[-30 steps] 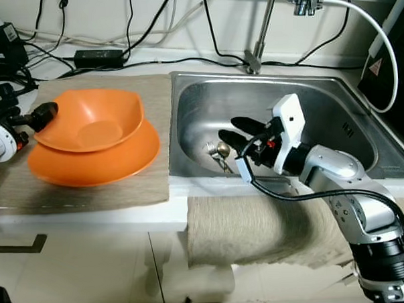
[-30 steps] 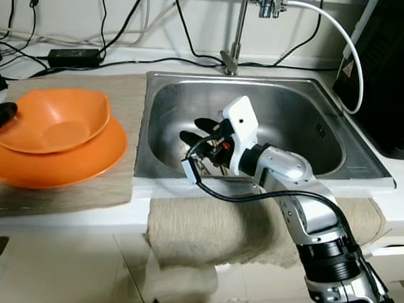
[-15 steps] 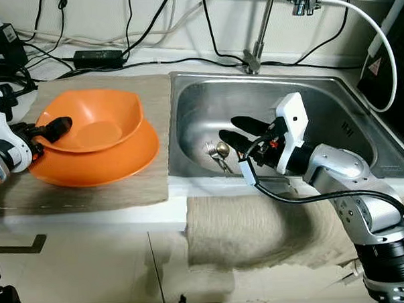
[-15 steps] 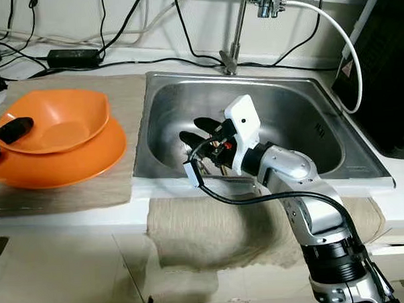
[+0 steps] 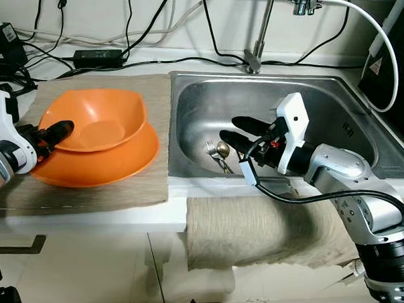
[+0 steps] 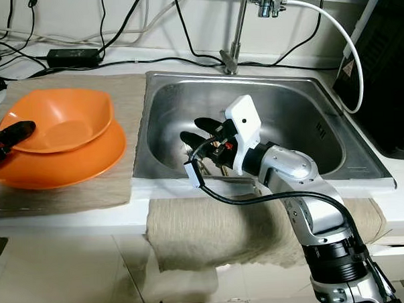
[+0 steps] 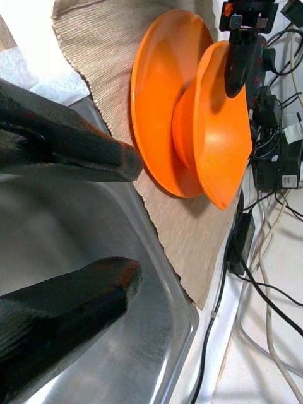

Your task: Kitchen organization

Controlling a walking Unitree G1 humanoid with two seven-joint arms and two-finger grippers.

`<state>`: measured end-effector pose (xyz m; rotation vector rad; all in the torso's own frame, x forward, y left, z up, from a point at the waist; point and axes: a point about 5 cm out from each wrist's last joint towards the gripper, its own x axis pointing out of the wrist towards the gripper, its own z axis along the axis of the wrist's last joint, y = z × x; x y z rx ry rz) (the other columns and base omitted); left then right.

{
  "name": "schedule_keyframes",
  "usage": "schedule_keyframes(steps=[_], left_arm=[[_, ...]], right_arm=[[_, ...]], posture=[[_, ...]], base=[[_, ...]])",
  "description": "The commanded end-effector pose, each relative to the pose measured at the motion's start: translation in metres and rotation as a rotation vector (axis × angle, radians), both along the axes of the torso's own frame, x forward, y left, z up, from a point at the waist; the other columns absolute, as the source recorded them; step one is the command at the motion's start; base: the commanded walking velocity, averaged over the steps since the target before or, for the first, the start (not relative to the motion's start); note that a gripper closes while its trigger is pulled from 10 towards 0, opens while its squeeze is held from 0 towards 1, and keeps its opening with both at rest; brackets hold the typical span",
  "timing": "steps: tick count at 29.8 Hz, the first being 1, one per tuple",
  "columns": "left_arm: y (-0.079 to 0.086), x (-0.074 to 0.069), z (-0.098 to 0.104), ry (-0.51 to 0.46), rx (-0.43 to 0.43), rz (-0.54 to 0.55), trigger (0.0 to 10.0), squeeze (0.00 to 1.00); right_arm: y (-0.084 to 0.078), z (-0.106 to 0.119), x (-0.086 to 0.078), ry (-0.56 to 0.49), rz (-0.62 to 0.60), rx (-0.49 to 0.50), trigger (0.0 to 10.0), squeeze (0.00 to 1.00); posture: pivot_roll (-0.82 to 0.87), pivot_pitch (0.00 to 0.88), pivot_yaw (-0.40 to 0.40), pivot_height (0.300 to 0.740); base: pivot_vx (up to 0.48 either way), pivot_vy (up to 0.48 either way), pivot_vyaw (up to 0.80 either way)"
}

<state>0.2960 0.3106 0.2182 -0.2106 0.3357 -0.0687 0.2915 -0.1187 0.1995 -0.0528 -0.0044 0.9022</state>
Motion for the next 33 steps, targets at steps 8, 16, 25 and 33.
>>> schedule_keyframes(steps=[8,16,25,33], left_arm=[[-0.010,0.001,0.000,-0.001,-0.016,-0.049,0.0,0.00],[-0.011,0.001,0.001,-0.007,-0.034,-0.050,0.0,0.00],[-0.015,0.003,0.005,-0.032,-0.068,-0.051,0.0,0.00],[-0.031,0.009,0.016,-0.126,-0.137,-0.082,0.0,0.00]], right_arm=[[0.000,0.000,-0.007,0.005,0.052,0.000,10.0,0.00],[0.001,0.000,-0.009,0.001,0.071,-0.003,10.0,0.00],[0.000,0.000,-0.008,-0.005,0.063,-0.004,10.0,0.00],[-0.001,0.002,-0.005,-0.011,0.032,0.013,10.0,0.00]], posture=[[-0.01,0.000,-0.055,0.740],[-0.01,0.000,-0.054,0.740],[-0.01,0.000,-0.055,0.740],[-0.01,0.000,-0.055,0.740]], base=[[0.000,0.000,0.00],[0.000,0.000,0.00],[0.000,0.000,0.00],[0.000,0.000,0.00]])
